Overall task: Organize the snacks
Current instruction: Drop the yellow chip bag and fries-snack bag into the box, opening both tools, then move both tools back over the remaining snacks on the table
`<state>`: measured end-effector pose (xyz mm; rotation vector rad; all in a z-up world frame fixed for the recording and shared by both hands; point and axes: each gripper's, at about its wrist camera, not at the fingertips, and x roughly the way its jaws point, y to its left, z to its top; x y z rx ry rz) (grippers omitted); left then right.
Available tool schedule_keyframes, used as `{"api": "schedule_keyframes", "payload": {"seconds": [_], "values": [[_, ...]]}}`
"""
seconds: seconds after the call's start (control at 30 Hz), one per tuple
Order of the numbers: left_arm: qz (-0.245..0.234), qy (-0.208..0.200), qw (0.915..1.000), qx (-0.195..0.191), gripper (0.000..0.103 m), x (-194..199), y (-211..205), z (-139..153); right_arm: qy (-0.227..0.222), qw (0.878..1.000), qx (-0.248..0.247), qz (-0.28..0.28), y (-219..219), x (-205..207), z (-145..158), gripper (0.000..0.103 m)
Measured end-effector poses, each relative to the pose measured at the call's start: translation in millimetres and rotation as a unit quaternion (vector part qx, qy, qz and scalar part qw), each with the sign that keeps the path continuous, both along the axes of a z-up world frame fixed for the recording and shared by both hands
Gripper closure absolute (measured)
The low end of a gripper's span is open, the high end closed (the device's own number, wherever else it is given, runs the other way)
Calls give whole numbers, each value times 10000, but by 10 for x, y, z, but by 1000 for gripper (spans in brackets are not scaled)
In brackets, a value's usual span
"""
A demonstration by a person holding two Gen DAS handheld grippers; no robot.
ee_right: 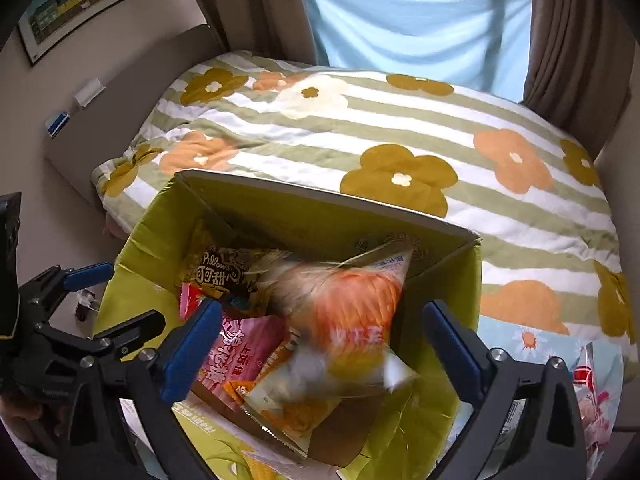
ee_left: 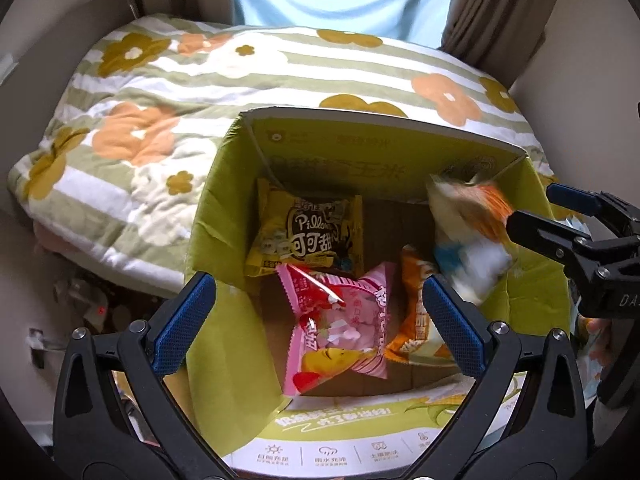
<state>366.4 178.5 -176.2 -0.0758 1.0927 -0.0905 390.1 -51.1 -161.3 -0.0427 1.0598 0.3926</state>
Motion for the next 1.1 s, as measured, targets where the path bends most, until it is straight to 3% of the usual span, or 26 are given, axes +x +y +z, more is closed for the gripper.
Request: {"api": "schedule_keyframes", "payload": {"seconds": [0.27,0.63,0.93,1.1], "values": [[7,51,10000,-28,1,-146,-1,-40,176,9996,200,-53,-82,-216,-65,3],[-202,-273,9994,-61,1,-357,-69,279,-85,9989,295,-355,-189,-517,254,3],[-645,-512,9963,-223,1,-535,-468,532,-290,9959,240,-828,-569,-845,474,3],[-814,-537,9947,-338,1,-713,-832,622,-409,9924,237,-1137,-1001,-1061,568,3]]}}
